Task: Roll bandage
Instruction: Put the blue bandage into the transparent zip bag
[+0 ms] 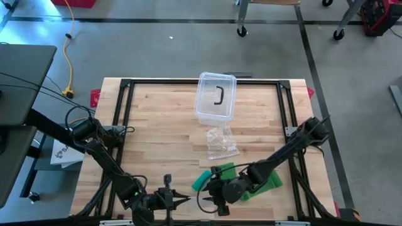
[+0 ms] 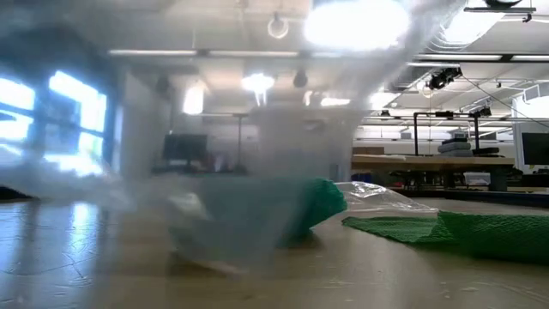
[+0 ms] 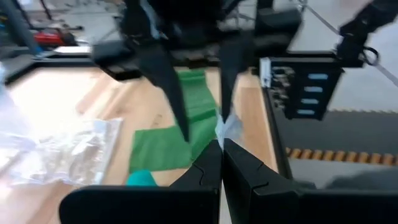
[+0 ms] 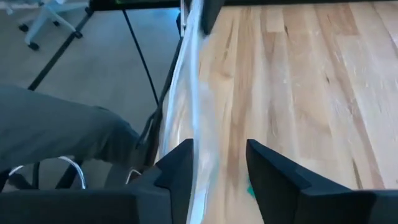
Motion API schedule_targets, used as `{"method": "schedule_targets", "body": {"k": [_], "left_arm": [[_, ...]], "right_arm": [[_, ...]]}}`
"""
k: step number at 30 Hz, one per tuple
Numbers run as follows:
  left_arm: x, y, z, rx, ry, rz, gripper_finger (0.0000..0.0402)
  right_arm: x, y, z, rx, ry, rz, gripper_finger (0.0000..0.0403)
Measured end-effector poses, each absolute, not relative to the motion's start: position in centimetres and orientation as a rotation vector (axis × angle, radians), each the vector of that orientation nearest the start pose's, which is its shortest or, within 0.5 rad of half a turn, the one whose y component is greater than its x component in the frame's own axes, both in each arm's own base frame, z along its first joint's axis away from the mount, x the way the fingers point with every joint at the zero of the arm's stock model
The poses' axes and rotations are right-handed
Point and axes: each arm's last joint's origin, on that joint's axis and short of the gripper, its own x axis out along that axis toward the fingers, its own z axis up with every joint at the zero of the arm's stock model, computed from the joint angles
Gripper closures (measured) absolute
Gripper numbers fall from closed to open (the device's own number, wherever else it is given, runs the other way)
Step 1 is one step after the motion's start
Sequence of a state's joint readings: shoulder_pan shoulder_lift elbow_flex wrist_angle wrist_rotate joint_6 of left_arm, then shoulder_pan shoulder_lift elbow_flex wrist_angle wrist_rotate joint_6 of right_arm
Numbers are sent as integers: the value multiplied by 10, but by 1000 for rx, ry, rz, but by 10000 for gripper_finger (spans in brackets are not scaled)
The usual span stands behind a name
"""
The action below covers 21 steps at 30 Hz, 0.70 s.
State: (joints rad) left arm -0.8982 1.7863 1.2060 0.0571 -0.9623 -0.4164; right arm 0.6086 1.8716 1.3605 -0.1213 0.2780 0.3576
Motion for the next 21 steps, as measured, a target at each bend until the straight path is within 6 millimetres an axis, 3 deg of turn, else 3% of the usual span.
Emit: {"method": "schedule_targets", "body": {"k": [10,16,21], "left_arm": [[259,-286,237,77,245,229,401],[253,-289,236,72,264,202,379],[241,-285,230,104,320,235,324]], "right_arm": [[350,240,213,14,653,217,395],[352,224,227,-100,566,14,401],[350,199,243,-217,453,-390,402]]}}
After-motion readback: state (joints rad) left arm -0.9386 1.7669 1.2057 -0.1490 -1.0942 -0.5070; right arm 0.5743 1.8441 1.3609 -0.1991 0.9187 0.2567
